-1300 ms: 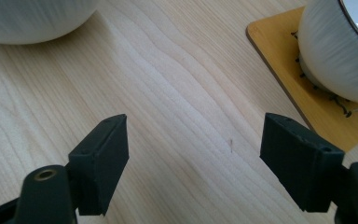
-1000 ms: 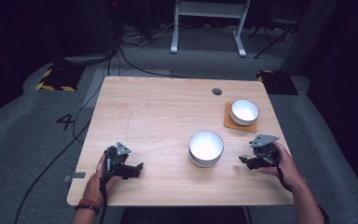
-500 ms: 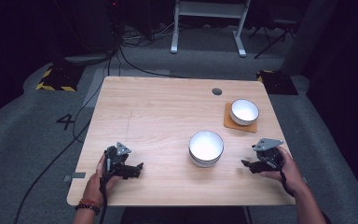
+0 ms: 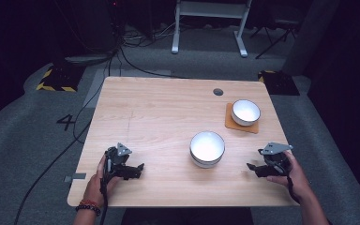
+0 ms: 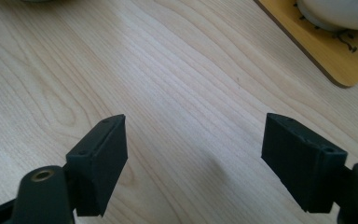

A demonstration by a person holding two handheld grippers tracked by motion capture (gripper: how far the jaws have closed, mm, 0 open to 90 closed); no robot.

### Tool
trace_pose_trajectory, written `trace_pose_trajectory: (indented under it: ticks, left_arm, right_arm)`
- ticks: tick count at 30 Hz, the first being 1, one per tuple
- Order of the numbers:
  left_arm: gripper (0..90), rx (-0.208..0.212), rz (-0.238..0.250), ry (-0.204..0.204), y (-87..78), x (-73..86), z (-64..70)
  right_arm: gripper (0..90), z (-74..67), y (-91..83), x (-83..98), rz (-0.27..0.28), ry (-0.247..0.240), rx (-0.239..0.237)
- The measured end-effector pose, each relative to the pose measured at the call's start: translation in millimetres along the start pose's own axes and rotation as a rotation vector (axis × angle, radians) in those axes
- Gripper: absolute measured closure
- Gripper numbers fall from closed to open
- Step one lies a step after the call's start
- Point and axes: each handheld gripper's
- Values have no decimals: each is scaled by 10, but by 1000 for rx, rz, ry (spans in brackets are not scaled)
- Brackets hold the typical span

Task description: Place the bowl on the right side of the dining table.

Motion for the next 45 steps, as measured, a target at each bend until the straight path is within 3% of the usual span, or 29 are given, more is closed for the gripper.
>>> trace_pose_trajectory:
  ticks: [12,19,30,34,36,45]
  left_arm:
    - [0,1,-3,3,-2,-1,-2]
    - [0,1,1,0,1,0,0]
    - [0,7,-4,15,3,-9,-10]
    - [0,13,-1,17,14,-18,-5]
    - [0,15,-3,16,15,-21,-2]
    - [0,15,-4,13,16,-22,0]
  right_arm:
    - [217,47,-63,179,29,29,-4]
    - [212,125,-74,281,63,79,-2]
    - [181,151,-68,468,61,144,17]
    - [169,171,-65,548,108,186,1]
    - [166,167,-63,580,130,183,5]
    - [163,167,-61,579,130,180,3]
Point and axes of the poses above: each handheld gripper's, and its own axes: y roughly forward along the jaws, x roughly out of its underside, z roughly to its right, and after that the axes turned 6 degrees about -x, right-handed
